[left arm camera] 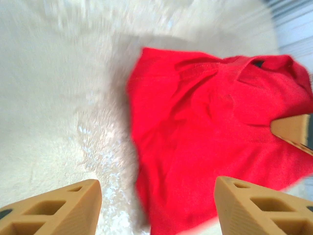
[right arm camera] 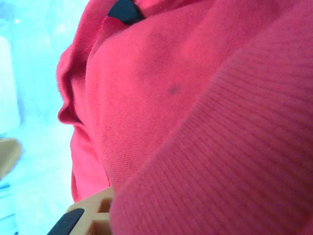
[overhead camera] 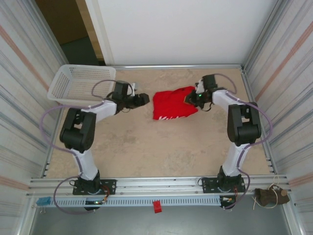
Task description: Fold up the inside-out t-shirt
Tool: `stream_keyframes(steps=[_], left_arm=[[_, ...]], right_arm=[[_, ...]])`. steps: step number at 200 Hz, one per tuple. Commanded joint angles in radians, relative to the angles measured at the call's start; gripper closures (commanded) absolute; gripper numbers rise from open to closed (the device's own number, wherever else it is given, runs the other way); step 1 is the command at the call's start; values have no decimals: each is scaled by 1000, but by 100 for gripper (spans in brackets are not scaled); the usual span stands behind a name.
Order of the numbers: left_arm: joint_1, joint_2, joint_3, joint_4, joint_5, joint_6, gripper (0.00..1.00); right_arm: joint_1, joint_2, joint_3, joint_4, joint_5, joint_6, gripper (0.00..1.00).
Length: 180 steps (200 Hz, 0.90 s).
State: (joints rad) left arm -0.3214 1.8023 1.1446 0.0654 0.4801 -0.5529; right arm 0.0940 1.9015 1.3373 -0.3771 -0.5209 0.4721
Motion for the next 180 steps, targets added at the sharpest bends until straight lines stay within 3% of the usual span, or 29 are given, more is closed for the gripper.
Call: stream_keyframes(steps=[1,32,64,70,77,80,92,97,99,119,128,159,180], left_arm=[[11,-149,-11,-64,32,24,37],[22,-282,-52,-139,35,44,37],[53,-367,-98,-175,52,55,36],[61,-377,-105,-181,57,57,36],[69,-387,-110,-186,60,59,36],[74,-391,-113,-189,63,60,36],[87,-405,-119,-205,57,77,35],[94,-410,-118,-215,49,86,33],[97,-413,-118,-219,47,88,31],[116,-434,-92,-283,-27,145,20],[119,-445,-73,-318,-88,175,2],[120,-509,-65,-365,-361,261,1],[121,-598,-196,-228,-564,366,1]], right_arm=[[-136,14,90,-243,24,-186,100],[-289,79,238,-370,159,-291,100],[-340,199,421,-474,284,-354,99],[-346,214,431,-473,303,-348,90],[-352,229,436,-477,335,-334,56],[-353,231,437,-482,361,-327,46],[-353,223,426,-490,469,-299,26],[-353,201,409,-480,500,-289,3],[-353,190,401,-474,509,-283,0],[-358,22,303,-400,564,-215,1],[-365,-68,268,-379,555,-178,1],[-351,-370,84,-222,566,-120,1],[-295,-555,-150,-8,615,-142,1]])
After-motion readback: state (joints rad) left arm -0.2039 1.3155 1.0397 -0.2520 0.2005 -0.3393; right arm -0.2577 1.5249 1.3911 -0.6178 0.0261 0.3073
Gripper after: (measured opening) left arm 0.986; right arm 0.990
